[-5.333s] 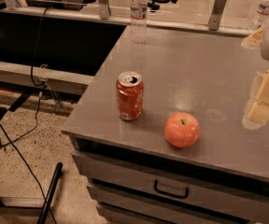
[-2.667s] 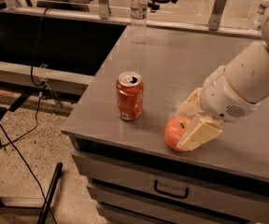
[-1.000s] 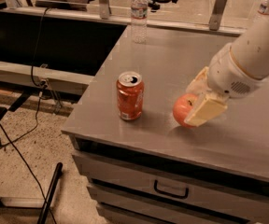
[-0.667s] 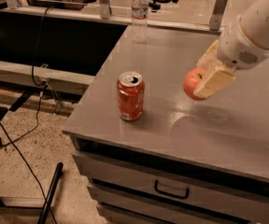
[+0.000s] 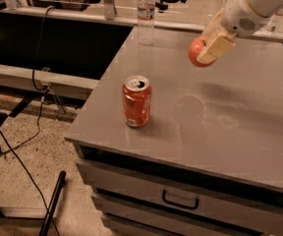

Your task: Move apple near water bottle

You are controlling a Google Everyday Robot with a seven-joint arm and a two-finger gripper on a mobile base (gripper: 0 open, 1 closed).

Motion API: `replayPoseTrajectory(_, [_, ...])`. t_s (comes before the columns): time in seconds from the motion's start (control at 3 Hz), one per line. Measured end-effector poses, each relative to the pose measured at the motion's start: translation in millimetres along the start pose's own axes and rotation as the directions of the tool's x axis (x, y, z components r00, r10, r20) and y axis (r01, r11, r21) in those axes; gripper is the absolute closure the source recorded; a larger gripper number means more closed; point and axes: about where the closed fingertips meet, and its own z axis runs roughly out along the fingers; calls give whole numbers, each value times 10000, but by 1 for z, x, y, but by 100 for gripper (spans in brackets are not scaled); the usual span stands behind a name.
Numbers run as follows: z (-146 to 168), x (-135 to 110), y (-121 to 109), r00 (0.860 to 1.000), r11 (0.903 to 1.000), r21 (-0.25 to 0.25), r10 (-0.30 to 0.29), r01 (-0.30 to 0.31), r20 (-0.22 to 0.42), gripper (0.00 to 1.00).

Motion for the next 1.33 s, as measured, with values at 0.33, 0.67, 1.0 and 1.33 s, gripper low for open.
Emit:
replayPoseTrajectory(0.33, [19,4,-43,9943,9901,1201,626,-728,861,100])
replayPoseTrajectory(0.67, [41,12,-69,9741,9654,2026,1267,-1645,1871,100])
replayPoseTrajectory(1.0, [38,4,-94,9623,9379,2902,1190,-1898,2447,100])
replayPoseTrajectory(1.33, [38,4,-94,9621,9380,2899,1190,-1899,2452,100])
